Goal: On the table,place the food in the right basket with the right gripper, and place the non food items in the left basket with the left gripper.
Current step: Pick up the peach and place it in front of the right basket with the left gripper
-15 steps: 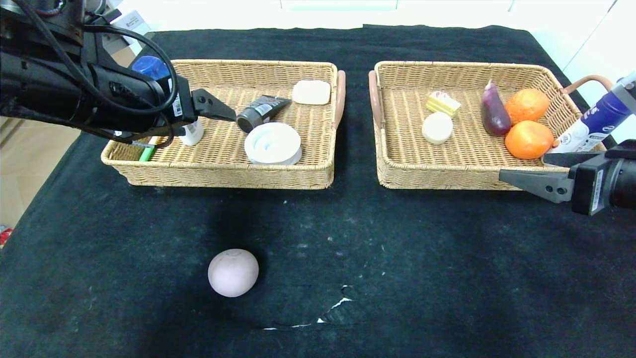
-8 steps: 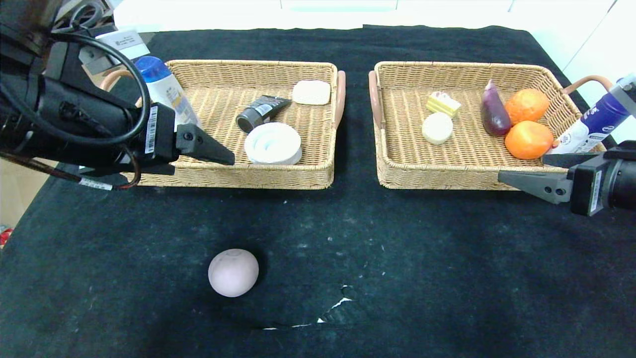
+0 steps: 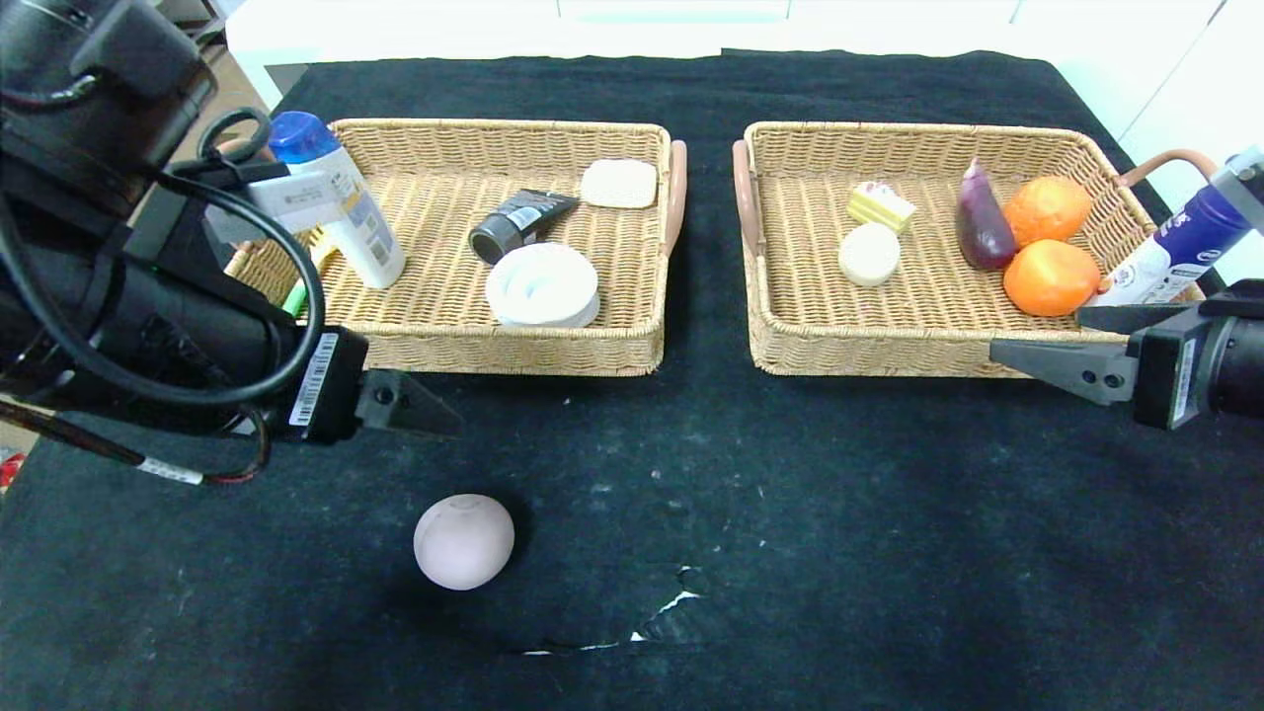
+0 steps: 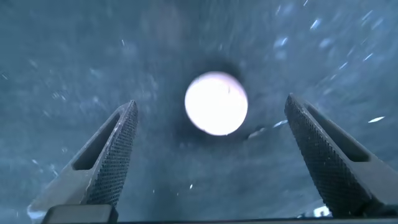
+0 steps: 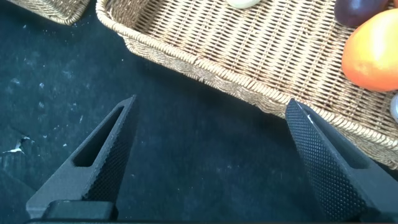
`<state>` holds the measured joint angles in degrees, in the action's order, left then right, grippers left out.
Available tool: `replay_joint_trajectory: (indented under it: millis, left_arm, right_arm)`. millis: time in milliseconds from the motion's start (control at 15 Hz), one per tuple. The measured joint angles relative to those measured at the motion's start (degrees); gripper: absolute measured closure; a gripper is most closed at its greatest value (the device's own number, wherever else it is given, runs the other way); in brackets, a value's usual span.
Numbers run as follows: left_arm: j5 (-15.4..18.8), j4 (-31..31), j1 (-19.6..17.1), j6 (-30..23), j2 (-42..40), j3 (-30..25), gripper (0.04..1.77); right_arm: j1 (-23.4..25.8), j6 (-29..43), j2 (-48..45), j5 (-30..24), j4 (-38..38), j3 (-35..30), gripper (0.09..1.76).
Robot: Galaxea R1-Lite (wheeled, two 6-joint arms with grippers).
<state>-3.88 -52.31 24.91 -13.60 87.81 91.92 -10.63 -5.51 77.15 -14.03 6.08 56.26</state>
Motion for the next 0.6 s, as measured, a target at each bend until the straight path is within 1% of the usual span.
replay_joint_trajectory:
  millis: [133,267,467,600]
  left_arm:
    - [-1.3,0.06,1.52,0.0,0.43,-2.19,0.11]
    - [-1.55,0.16,2.6,-0.01,0.96,-3.96,0.1]
    - [-1.66,0.35,3.36,-0.09,1.69,-6.14,0.1]
    - [-2.57,0.63,3.95,-0.28,2.49,-7.83,0.1]
  right_arm:
    - [0.02,0.04,0.0,-0.02,0.0,0.0,0.14]
    - [0.02,0.04,0.05,0.0,0.0,-0.01,0.14]
    - [0.02,0.02,0.13,0.0,0.0,-0.01,0.14]
    - [0.0,0.04,0.21,-0.02,0.0,-0.01,0.14]
